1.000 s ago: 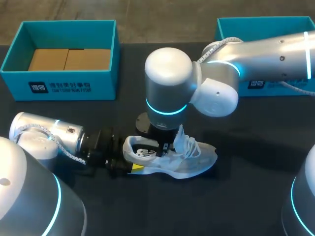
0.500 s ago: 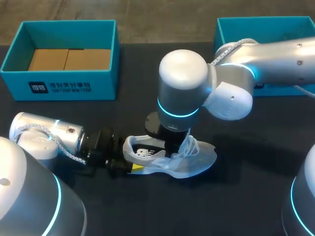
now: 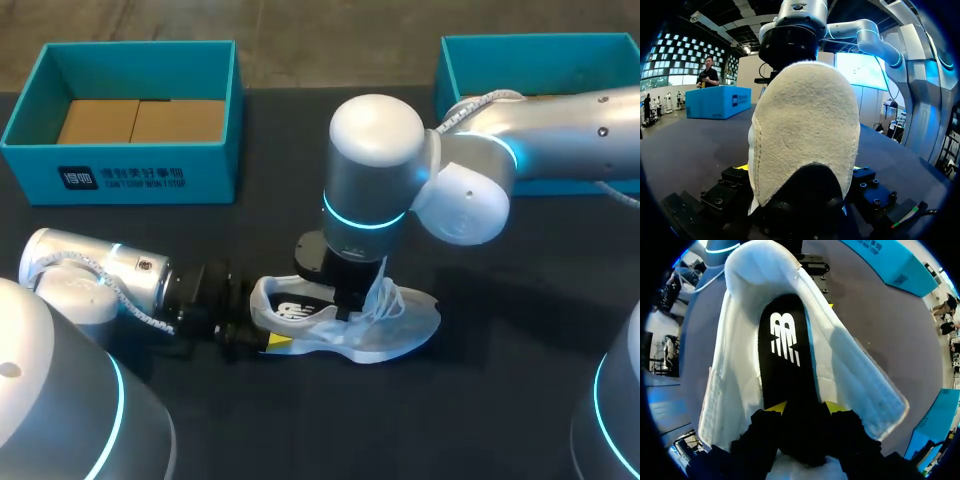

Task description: Take the shoe out of the shoebox, open the shoe tongue, remove and reinsert the insole, then place the shoe into the shoebox

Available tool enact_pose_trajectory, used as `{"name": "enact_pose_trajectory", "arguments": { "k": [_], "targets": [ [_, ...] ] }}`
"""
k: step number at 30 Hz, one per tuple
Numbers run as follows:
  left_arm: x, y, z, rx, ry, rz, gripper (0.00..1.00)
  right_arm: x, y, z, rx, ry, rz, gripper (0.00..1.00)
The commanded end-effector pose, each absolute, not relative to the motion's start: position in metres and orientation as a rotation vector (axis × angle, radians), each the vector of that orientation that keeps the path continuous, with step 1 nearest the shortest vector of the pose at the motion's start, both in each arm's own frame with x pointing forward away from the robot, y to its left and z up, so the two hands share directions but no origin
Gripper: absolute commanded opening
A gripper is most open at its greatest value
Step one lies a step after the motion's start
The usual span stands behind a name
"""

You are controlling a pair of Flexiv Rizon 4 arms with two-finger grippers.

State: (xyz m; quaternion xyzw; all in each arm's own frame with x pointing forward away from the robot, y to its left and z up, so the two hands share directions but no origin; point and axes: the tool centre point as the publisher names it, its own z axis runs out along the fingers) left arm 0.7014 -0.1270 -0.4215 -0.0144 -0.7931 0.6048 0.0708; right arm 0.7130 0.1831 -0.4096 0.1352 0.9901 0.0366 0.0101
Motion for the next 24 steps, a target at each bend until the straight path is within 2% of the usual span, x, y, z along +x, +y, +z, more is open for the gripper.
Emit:
{"name": "enact_pose_trajectory", "arguments": {
  "k": [1, 10, 13, 15, 24],
  "targets": [
    [0.702, -0.125, -0.427, -0.043, -2.386, 1.819, 0.00, 0.706, 0.194, -0.418, 0.417, 3.095, 0.095, 0.43],
    [0.702, -0.125, -0.427, -0.043, -2.386, 1.819, 0.00, 0.696, 0.197, -0.438, 0.439, 3.244, 0.040, 0.38],
    [0.702, -0.125, -0.427, -0.043, -2.386, 1.819, 0.00, 0.692, 0.197, -0.441, 0.422, 3.287, 0.015, 0.23],
    [0.702, -0.125, -0.427, -0.043, -2.386, 1.819, 0.00, 0.688, 0.197, -0.441, 0.419, 3.311, 0.003, 0.00],
    [0.702, -0.125, -0.427, -0.043, -2.386, 1.819, 0.00, 0.673, 0.187, -0.426, 0.476, 3.306, 0.101, 0.00]
  ]
}}
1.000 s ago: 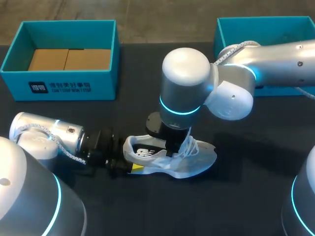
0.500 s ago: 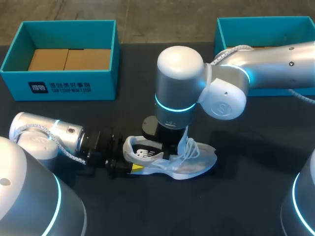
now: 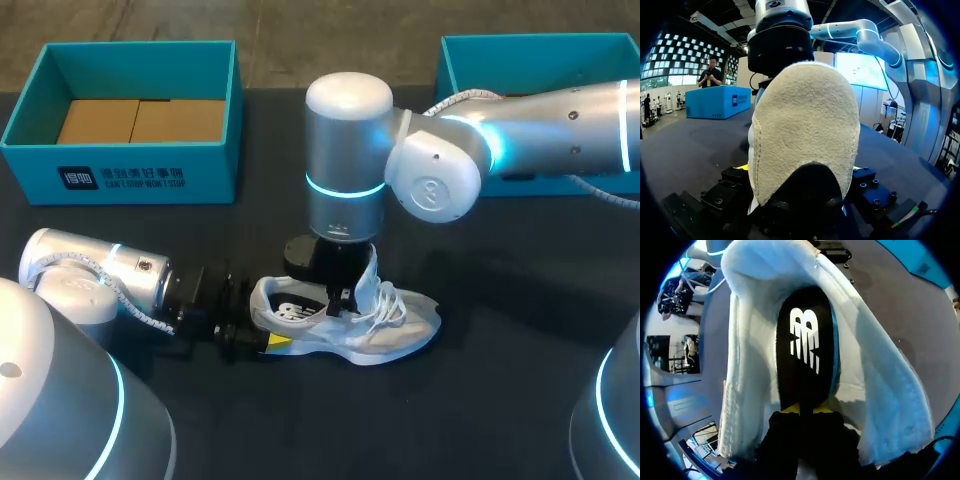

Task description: Take the shoe out of the shoebox, open the shoe tongue, remove and reinsert the insole, then place the shoe into the shoebox

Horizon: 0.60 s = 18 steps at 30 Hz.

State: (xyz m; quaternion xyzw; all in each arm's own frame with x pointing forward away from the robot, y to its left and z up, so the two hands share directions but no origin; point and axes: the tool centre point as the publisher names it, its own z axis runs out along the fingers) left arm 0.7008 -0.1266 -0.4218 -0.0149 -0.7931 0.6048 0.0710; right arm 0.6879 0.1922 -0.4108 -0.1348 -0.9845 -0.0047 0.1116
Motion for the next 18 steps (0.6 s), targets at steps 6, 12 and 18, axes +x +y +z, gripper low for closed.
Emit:
{"name": "enact_pose_trajectory", "arguments": {
  "k": [6, 12, 18],
  "targets": [
    [0.702, -0.125, -0.427, -0.043, -2.386, 1.819, 0.00, 0.667, 0.181, -0.401, -0.430, -2.993, -0.186, 0.00],
    [0.702, -0.125, -0.427, -0.043, -2.386, 1.819, 0.00, 0.667, 0.178, -0.380, -0.412, -3.083, -0.390, 0.00],
    [0.702, -0.125, -0.427, -0.043, -2.386, 1.819, 0.00, 0.676, 0.179, -0.366, -0.414, -3.122, -0.518, 0.00]
  ]
}}
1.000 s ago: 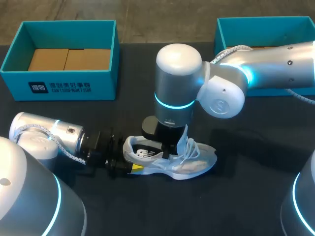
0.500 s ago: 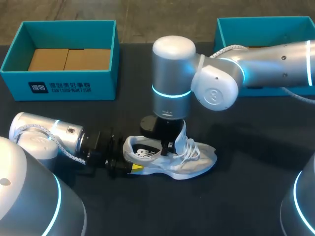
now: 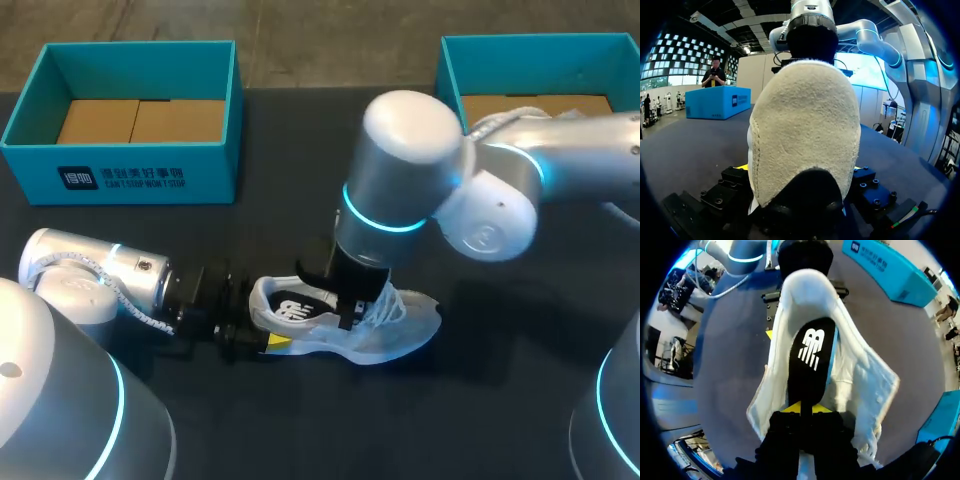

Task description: Take the shoe out of the shoebox, open the shoe tongue, remove and reinsert the insole, then place the shoe into the shoebox

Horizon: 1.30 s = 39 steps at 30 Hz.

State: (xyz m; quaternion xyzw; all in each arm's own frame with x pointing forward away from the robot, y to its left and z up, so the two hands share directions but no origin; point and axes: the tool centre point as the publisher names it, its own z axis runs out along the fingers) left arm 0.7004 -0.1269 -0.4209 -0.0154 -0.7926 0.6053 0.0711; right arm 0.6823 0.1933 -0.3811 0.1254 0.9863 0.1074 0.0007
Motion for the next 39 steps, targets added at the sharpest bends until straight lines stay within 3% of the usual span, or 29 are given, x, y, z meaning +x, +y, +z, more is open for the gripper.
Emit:
{"name": "enact_pose_trajectory", "arguments": {
  "k": [1, 21, 31, 32, 33, 34, 39],
  "targets": [
    [0.702, -0.125, -0.427, -0.043, -2.386, 1.819, 0.00, 0.678, 0.179, -0.366, 0.398, 3.015, 0.527, 0.00],
    [0.702, -0.125, -0.427, -0.043, -2.386, 1.819, 0.00, 0.690, 0.162, -0.366, 0.380, 2.866, 0.907, 0.00],
    [0.702, -0.125, -0.427, -0.043, -2.386, 1.819, 0.00, 0.694, 0.167, -0.363, 0.344, 2.898, 0.871, 0.00],
    [0.702, -0.125, -0.427, -0.043, -2.386, 1.819, 0.00, 0.695, 0.168, -0.362, 0.339, 2.908, 0.853, 0.12],
    [0.702, -0.125, -0.427, -0.043, -2.386, 1.819, 0.00, 0.695, 0.170, -0.361, 0.335, 2.912, 0.844, 0.41],
    [0.702, -0.125, -0.427, -0.043, -2.386, 1.819, 0.00, 0.696, 0.171, -0.360, 0.333, 2.913, 0.841, 0.53],
    [0.702, -0.125, -0.427, -0.043, -2.386, 1.819, 0.00, 0.694, 0.175, -0.352, 0.313, 2.917, 0.818, 0.48]
  ]
}}
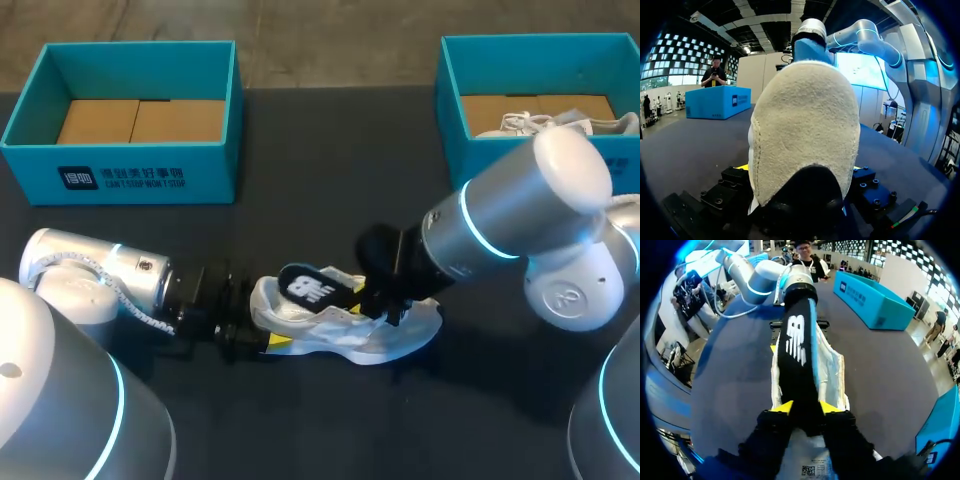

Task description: Take the shoe out of the shoebox, open the shoe tongue, remove and reinsert the insole, then place the shoe into the shoebox

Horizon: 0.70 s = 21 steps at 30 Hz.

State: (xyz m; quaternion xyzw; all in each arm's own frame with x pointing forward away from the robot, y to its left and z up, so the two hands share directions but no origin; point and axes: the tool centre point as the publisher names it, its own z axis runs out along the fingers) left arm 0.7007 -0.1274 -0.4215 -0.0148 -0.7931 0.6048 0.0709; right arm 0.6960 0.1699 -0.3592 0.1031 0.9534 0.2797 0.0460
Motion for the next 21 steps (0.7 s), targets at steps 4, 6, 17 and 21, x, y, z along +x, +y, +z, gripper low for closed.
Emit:
{"name": "enact_pose_trajectory", "arguments": {
  "k": [4, 6, 17, 21],
  "targets": [
    [0.702, -0.125, -0.427, -0.043, -2.386, 1.819, 0.00, 0.691, 0.179, -0.341, 0.285, 2.916, 0.776, 0.46],
    [0.702, -0.125, -0.427, -0.043, -2.386, 1.819, 0.00, 0.690, 0.181, -0.337, 0.286, 2.927, 0.748, 0.45],
    [0.702, -0.125, -0.427, -0.043, -2.386, 1.819, 0.00, 0.698, 0.194, -0.344, 0.283, 3.013, 0.649, 0.42],
    [0.702, -0.125, -0.427, -0.043, -2.386, 1.819, 0.00, 0.701, 0.198, -0.344, 0.258, 3.038, 0.632, 0.41]
  ]
}}
